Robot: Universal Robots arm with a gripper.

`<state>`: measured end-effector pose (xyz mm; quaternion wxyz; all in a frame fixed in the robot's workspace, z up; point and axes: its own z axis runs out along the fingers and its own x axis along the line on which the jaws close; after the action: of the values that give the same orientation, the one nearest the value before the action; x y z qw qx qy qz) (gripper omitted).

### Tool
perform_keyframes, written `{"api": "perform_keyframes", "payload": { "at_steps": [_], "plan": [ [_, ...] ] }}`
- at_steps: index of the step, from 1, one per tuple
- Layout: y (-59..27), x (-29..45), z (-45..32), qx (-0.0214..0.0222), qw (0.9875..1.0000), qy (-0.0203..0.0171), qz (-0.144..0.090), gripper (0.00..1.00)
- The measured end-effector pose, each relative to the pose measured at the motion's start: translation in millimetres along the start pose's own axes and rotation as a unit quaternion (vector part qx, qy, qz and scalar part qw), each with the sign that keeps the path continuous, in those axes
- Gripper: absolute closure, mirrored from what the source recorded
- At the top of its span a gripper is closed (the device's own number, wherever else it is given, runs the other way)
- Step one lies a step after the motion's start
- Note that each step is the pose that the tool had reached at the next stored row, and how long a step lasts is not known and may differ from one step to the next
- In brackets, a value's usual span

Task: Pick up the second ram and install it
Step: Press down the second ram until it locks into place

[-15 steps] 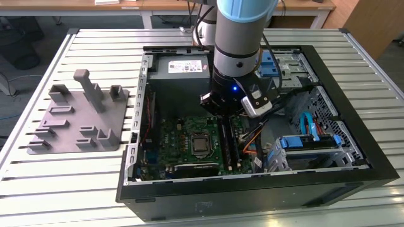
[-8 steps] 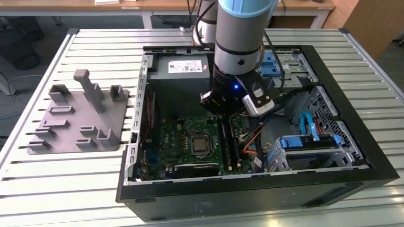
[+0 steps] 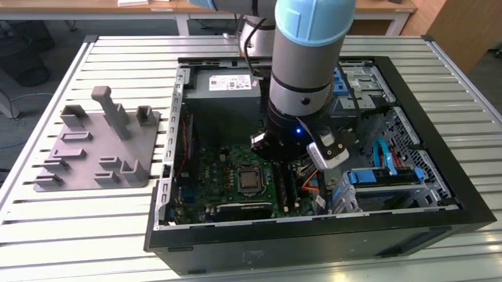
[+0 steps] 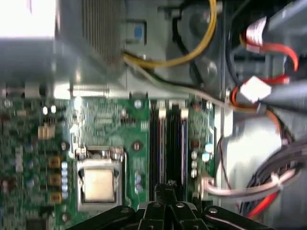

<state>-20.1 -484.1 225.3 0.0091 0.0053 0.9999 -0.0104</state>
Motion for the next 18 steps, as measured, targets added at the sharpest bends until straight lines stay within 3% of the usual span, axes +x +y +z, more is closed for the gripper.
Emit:
{"api": "perform_keyframes", "payload": {
  "at_steps": [5,12,18],
  "plan": [
    [-19.8,-0.1,5.2,0.0002,1.0000,0.0002,0.000,0.90],
    [-23.7,0.0,9.8,0.0004,1.0000,0.0002,0.000,0.90],
    [-23.6,-0.4,-1.3,-0.0001,1.0000,-0.0006,-0.001,0.90]
  ]
}}
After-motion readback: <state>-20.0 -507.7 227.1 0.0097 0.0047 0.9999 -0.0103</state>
